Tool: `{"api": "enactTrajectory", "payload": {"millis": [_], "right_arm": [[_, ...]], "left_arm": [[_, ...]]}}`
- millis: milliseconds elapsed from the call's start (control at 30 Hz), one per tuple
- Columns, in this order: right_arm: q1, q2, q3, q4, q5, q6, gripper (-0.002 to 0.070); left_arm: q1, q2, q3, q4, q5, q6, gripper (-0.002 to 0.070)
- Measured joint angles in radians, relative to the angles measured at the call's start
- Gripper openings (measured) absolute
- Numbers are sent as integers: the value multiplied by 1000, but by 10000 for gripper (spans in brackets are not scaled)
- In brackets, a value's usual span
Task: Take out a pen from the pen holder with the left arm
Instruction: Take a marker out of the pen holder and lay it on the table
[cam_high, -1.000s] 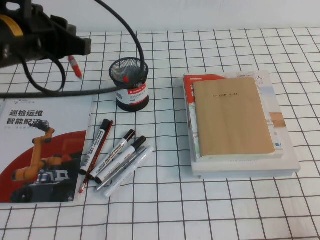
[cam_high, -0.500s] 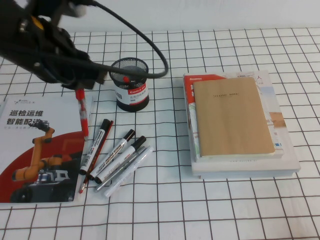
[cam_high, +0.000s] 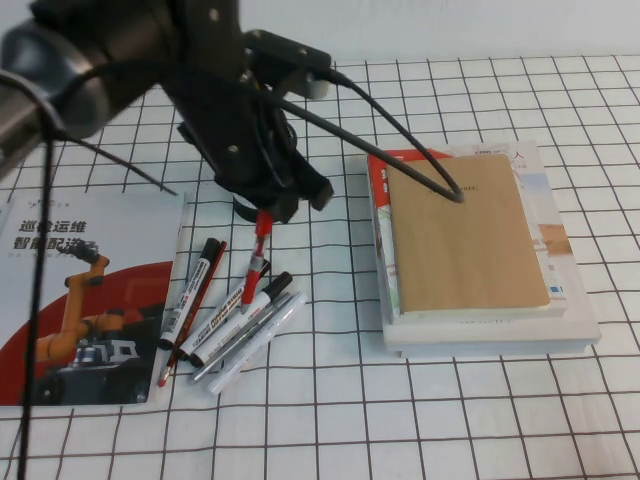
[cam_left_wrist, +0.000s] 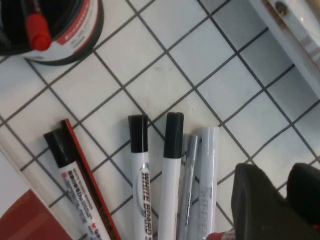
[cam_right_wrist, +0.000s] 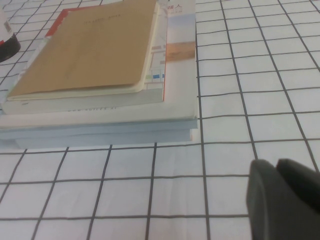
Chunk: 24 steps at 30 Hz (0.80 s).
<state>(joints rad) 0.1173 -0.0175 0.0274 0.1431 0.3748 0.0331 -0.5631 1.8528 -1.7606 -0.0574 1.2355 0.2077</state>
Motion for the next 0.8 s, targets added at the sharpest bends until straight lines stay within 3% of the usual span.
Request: {"api": "enactTrajectory", "payload": {"millis": [800], "right_arm": [[0,0,0,0,0,0,-14]], "left_arm": [[-23,255,-72,-47,-28,8,99]]}}
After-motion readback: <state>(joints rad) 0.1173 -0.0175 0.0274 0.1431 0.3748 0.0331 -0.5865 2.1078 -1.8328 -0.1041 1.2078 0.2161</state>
